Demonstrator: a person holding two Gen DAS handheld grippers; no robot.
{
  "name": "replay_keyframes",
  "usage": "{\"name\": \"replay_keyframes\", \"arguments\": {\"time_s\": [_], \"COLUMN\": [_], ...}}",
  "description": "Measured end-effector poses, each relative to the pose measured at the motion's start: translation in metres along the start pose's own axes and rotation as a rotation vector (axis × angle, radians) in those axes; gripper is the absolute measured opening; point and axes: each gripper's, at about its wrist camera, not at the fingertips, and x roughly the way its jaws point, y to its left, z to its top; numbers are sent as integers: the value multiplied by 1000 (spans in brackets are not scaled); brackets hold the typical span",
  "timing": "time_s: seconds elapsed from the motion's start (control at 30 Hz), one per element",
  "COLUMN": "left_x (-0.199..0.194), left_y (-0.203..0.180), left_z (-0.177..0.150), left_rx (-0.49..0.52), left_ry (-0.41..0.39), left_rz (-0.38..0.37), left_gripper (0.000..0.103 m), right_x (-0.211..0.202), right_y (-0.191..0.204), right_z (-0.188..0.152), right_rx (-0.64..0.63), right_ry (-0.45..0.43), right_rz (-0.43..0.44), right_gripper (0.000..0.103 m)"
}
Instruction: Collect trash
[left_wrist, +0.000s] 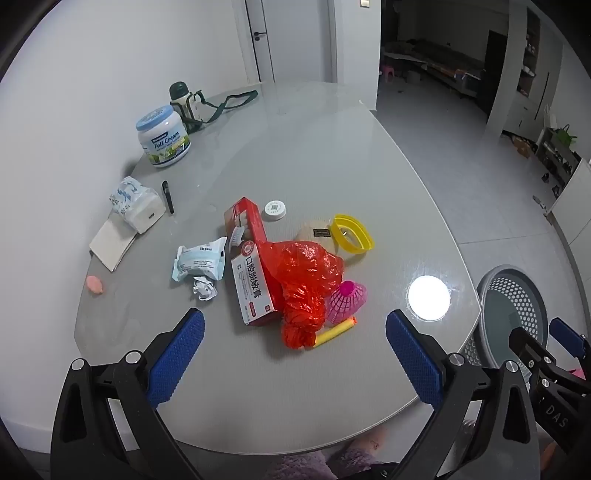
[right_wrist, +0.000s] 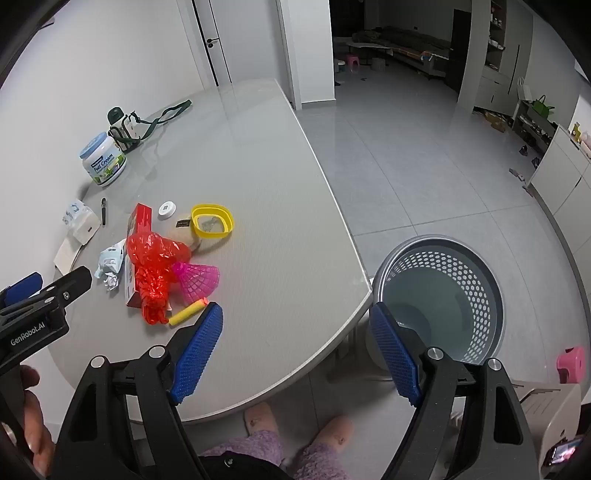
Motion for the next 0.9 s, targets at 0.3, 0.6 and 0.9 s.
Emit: {"name": "replay_keyframes", "arguments": {"time_s": [0.3, 0.6, 0.9], "left_x": [1, -4, -11], "left_y": [-4, -7, 2], "left_z": [4, 7, 10], "left_rx": [-7, -14, -13], "left_ry": [-4, -19, -34], "left_rz": [15, 2, -6], "left_gripper": [97, 97, 97], "right_x": [-3, -4, -6], "right_y": [-2, -2, -3], "right_z": [2, 3, 5], "right_rx": [0, 1, 1], "right_ry": [-5, -9, -11], "right_rz": [0, 1, -2], "right_gripper": [78, 78, 78]}}
